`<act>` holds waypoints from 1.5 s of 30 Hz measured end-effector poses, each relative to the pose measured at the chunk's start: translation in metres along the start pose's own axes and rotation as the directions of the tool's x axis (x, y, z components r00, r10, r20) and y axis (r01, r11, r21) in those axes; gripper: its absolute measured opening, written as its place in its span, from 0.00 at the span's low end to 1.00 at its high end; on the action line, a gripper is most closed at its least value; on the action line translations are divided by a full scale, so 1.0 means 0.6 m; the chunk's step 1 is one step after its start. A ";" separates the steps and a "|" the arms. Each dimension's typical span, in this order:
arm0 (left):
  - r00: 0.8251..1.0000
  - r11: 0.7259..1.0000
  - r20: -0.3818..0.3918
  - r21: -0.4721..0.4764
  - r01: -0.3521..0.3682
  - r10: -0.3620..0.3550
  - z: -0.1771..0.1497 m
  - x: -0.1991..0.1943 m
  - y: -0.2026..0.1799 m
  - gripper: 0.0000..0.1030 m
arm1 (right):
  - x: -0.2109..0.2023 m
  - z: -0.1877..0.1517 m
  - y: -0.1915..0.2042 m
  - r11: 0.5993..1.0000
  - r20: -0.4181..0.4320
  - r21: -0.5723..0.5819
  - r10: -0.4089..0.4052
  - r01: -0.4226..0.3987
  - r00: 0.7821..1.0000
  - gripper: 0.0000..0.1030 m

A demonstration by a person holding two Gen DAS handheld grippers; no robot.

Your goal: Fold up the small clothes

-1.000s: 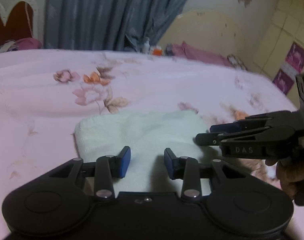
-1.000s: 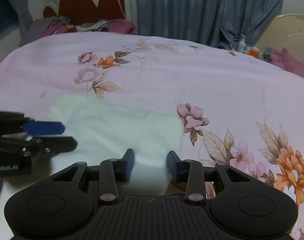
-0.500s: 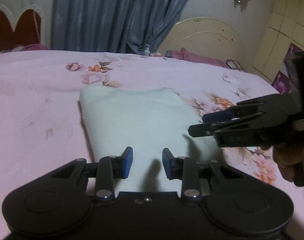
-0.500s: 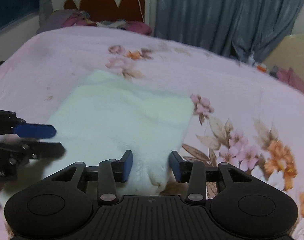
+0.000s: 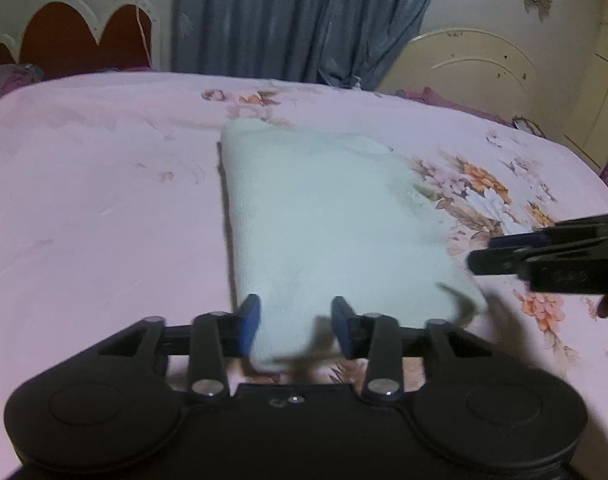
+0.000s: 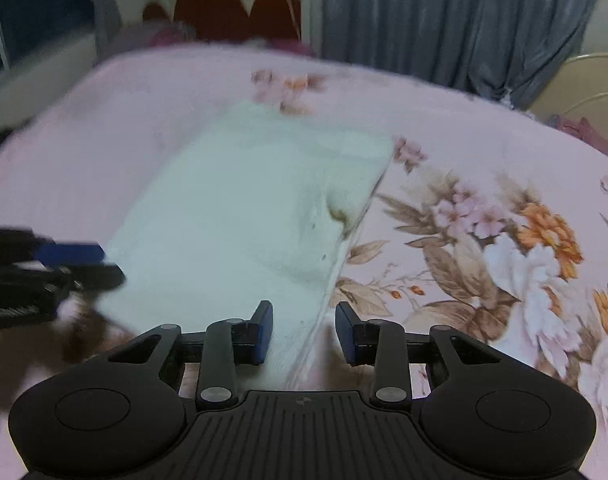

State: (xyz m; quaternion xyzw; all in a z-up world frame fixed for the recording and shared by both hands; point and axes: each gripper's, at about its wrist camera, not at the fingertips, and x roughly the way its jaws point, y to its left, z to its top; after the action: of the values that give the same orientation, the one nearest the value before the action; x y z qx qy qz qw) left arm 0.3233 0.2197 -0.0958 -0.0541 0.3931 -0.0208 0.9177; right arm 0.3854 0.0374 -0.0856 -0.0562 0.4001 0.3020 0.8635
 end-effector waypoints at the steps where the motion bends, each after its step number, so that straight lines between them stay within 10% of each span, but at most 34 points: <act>1: 1.000 1.000 0.009 0.001 -0.008 0.008 -0.003 -0.013 -0.008 0.65 | -0.020 -0.005 -0.003 1.000 0.022 0.018 -0.005 0.004 1.000 0.35; 3: 0.997 0.998 0.051 0.001 -0.059 0.059 -0.012 -0.041 -0.030 1.00 | -0.056 -0.018 -0.010 0.999 0.051 0.051 0.000 -0.002 0.999 0.35; 4: 0.994 0.997 0.077 0.011 -0.081 0.080 -0.018 -0.057 -0.042 1.00 | -0.077 -0.027 -0.013 0.997 0.065 0.073 -0.003 -0.002 0.998 0.36; 6: 0.992 0.995 0.085 0.029 -0.097 0.094 -0.026 -0.079 -0.063 0.99 | -0.114 -0.048 -0.015 0.994 0.103 0.104 -0.054 0.043 0.993 0.98; 7: 0.992 0.995 0.093 0.030 -0.094 0.090 -0.032 -0.092 -0.072 0.99 | -0.136 -0.055 -0.012 0.994 0.142 0.100 -0.068 0.054 0.988 0.99; 25: 0.975 0.996 0.209 0.026 -0.090 0.082 -0.110 -0.307 -0.169 0.99 | -0.341 -0.170 0.063 0.992 0.152 0.113 -0.081 0.064 0.985 1.00; 45: 0.962 0.997 0.265 0.015 -0.073 0.067 -0.163 -0.399 -0.185 0.99 | -0.441 -0.226 0.105 0.987 0.220 0.139 -0.111 0.081 0.969 1.00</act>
State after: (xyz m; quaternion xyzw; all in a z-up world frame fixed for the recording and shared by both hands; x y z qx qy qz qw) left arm 0.0880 0.1207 0.0220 -0.0310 0.2686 0.0141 0.9627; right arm 0.1289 -0.0833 0.0239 0.0151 0.3142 0.2378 0.9190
